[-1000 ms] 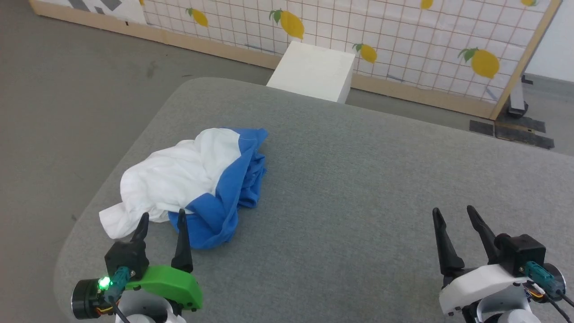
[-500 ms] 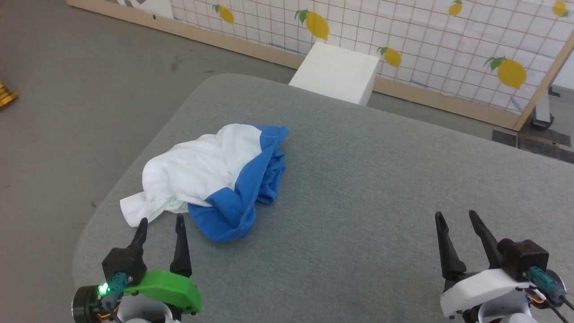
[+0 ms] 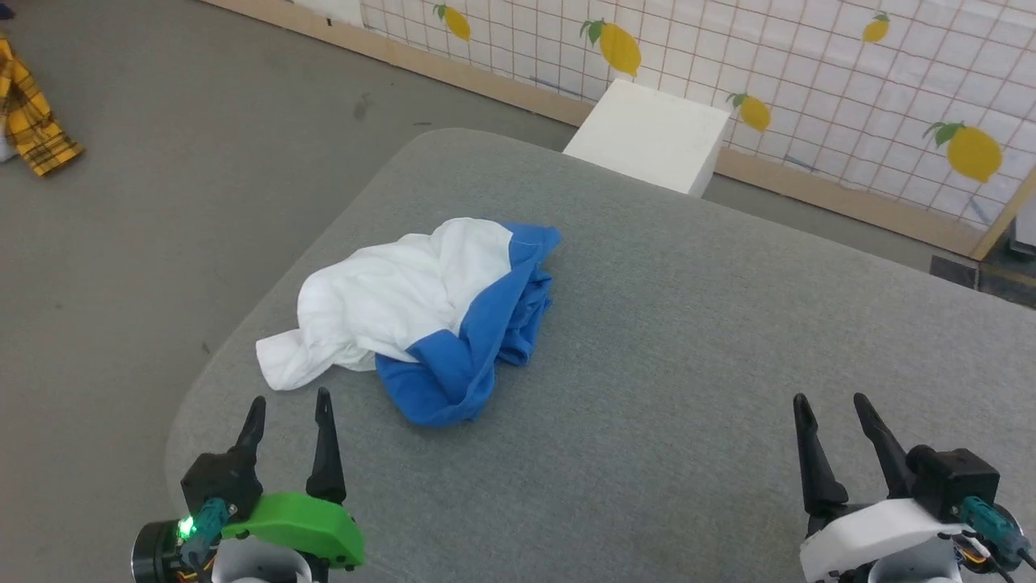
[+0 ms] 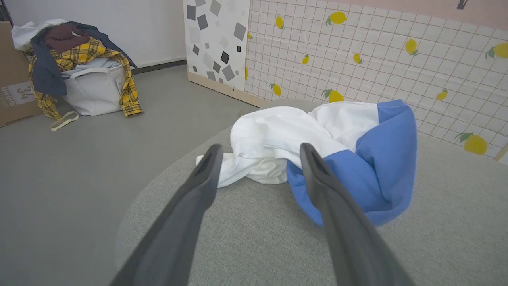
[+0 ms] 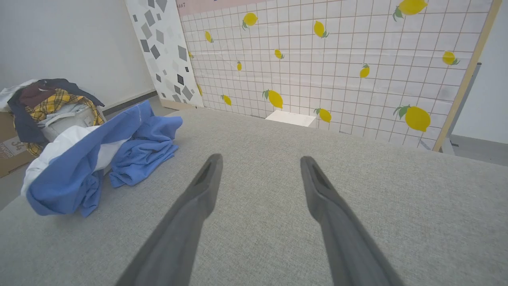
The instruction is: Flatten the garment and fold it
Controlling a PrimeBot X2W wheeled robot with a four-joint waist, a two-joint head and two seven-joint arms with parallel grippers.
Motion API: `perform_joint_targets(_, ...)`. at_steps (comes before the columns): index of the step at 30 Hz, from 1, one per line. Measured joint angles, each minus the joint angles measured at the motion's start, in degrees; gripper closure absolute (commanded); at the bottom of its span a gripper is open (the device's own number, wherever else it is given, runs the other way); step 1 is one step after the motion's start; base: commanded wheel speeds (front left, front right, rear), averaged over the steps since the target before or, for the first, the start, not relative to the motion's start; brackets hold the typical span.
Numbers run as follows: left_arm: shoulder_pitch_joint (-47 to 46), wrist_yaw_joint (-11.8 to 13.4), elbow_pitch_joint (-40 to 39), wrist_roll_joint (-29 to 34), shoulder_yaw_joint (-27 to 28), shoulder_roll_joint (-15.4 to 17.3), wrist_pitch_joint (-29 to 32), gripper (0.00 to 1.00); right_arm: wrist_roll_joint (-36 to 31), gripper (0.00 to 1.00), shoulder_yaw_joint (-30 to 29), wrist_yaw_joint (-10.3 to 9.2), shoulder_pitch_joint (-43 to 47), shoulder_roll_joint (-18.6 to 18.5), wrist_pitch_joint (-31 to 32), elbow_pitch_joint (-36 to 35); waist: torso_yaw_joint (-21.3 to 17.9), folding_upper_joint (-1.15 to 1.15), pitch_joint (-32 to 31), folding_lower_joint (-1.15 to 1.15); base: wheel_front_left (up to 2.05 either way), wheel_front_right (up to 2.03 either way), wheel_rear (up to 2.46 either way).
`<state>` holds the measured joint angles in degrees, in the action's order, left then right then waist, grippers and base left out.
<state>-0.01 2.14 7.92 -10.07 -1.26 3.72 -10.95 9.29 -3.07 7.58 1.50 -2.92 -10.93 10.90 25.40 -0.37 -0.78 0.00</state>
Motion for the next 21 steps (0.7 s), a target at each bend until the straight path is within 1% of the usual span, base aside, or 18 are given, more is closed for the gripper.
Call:
perform_joint_targets(6,0.0,0.4,0.6,-0.3,-0.1,0.0,-0.8,0.0,1.0,0.0,-0.2,0.0,0.1,0.0,-0.7,0.6,1.6,0.0,0.0,0.0,0.0,0.0,0.0)
perform_joint_targets(21,0.1,0.5,1.6,-2.2,-0.3,0.0,-2.4,0.0,1.9,0.0,-0.6,0.0,0.9,0.0,-2.4,2.4,5.4,0.0,0.2,0.0,0.0,0.0,0.0)
